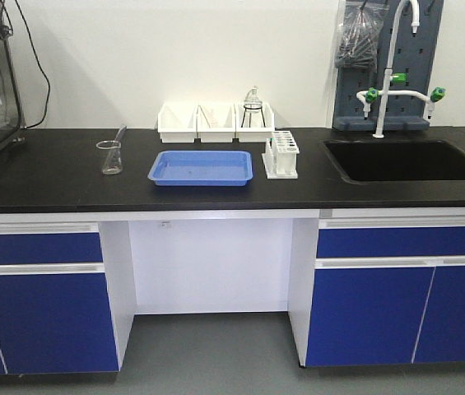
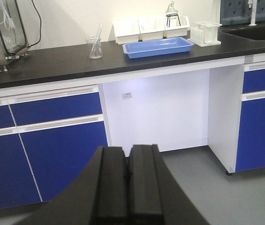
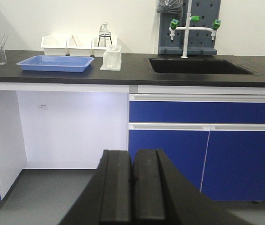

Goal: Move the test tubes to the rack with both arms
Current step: 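Drive the base forward toward the bench with the beaker and rack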

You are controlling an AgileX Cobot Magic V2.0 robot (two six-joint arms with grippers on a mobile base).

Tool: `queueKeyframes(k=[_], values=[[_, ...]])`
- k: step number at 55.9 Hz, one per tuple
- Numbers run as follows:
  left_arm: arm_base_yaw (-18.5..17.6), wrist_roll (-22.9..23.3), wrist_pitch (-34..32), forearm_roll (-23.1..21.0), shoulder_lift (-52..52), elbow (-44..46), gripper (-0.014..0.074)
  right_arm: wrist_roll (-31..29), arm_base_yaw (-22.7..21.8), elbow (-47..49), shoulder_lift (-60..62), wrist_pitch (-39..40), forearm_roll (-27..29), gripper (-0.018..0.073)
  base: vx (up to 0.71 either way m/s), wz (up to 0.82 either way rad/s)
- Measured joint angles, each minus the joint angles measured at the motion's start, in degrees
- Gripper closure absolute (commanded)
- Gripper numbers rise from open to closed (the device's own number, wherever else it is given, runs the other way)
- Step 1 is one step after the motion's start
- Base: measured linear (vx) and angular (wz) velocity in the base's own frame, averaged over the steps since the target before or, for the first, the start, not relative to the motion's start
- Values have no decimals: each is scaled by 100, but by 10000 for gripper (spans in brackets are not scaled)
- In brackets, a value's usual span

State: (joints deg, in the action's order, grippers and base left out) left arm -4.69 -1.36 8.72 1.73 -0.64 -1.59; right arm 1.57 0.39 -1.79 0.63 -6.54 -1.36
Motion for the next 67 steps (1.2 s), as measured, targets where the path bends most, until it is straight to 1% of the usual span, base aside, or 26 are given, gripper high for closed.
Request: queueKeyframes(k=[32,67], values=[[0,0,0,0,0,0,604,0,0,0,0,0,0,570,27,12],[0,0,0,0,0,0,604,0,0,0,0,0,0,570,44,-3]])
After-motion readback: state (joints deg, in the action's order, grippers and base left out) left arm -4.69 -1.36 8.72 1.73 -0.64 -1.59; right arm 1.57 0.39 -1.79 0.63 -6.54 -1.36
